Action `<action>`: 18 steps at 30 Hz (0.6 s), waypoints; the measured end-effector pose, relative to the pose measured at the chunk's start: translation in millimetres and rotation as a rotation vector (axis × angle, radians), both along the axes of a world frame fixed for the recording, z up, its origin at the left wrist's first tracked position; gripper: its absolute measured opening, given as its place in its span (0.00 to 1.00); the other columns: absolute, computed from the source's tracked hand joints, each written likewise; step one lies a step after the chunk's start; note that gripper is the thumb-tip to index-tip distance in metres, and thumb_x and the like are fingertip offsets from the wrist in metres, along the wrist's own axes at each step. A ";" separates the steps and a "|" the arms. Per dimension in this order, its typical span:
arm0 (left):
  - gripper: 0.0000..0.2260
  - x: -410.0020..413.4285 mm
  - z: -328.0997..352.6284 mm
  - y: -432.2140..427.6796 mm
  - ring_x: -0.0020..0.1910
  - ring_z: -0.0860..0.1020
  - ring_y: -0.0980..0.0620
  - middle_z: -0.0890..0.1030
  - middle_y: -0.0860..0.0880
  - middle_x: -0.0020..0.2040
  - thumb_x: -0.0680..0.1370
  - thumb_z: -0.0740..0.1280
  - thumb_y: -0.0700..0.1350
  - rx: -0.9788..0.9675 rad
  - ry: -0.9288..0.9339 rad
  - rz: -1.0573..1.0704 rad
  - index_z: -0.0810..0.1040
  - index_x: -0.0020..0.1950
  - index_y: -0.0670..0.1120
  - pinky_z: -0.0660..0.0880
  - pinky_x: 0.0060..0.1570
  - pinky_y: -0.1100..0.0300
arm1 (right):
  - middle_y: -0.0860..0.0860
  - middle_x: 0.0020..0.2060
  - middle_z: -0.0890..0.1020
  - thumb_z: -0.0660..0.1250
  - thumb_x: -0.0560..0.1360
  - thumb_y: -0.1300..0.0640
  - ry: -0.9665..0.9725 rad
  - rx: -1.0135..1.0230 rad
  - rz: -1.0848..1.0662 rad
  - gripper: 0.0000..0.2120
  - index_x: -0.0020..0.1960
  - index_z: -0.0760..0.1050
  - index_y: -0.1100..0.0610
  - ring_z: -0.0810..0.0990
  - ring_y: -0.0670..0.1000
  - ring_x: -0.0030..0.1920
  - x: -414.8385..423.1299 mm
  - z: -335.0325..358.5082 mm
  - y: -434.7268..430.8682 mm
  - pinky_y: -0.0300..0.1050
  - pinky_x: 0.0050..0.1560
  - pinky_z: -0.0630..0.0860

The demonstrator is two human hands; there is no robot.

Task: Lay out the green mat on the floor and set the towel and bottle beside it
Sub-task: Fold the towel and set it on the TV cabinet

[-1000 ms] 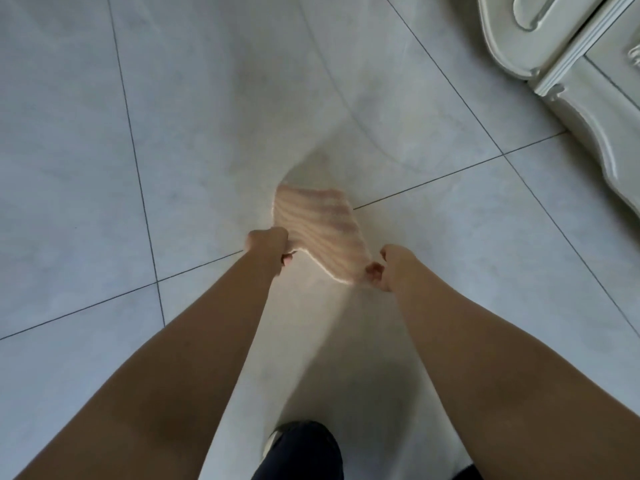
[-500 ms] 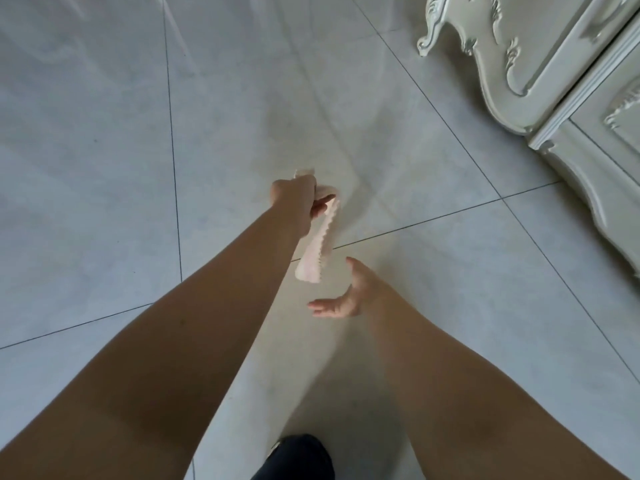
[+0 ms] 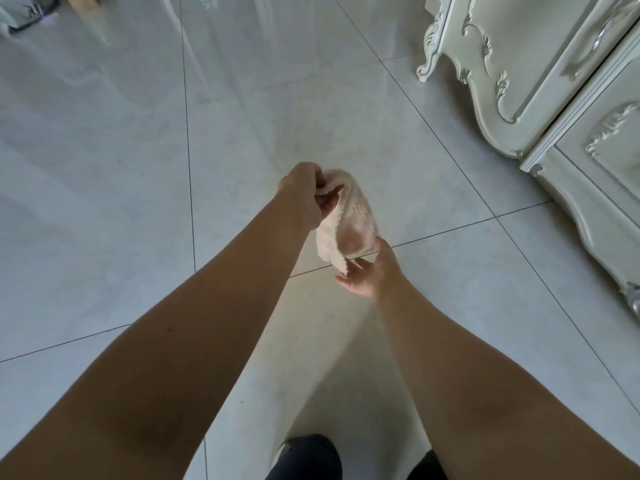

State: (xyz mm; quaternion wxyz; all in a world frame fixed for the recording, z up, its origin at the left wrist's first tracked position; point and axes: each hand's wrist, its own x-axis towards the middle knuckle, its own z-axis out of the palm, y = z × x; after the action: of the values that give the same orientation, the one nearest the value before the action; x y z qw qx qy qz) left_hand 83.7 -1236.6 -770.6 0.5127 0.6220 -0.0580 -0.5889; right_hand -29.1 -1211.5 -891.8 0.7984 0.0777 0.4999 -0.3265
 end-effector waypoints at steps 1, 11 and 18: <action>0.11 -2.1 13.7 -0.5 0.28 0.74 0.51 0.77 0.45 0.30 0.73 0.51 0.31 0.004 0.026 -0.016 0.71 0.40 0.41 0.74 0.28 0.63 | 0.59 0.56 0.74 0.59 0.76 0.44 -0.018 -0.022 -0.032 0.27 0.66 0.63 0.62 0.73 0.58 0.63 -3.8 11.9 -2.1 0.56 0.66 0.65; 0.11 5.4 254.3 -8.6 0.35 0.73 0.46 0.74 0.43 0.27 0.65 0.50 0.31 0.027 0.111 -0.095 0.71 0.30 0.40 0.74 0.41 0.56 | 0.51 0.39 0.79 0.58 0.78 0.52 0.244 -0.292 0.090 0.11 0.42 0.75 0.55 0.78 0.51 0.40 -32.7 288.8 -40.6 0.43 0.38 0.74; 0.16 22.0 465.2 -37.5 0.31 0.71 0.47 0.74 0.46 0.30 0.73 0.55 0.41 -0.023 0.024 -0.219 0.73 0.26 0.43 0.66 0.36 0.61 | 0.50 0.38 0.80 0.66 0.72 0.52 0.583 -0.429 0.096 0.06 0.38 0.77 0.52 0.78 0.54 0.43 -58.7 547.7 -84.6 0.47 0.39 0.73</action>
State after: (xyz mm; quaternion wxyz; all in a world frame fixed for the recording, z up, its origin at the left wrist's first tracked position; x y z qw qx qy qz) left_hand 105.7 -1274.0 -305.4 0.4530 0.5990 -0.1264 -0.6481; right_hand -87.8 -1296.1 -344.1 0.6348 -0.2113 0.6298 -0.3946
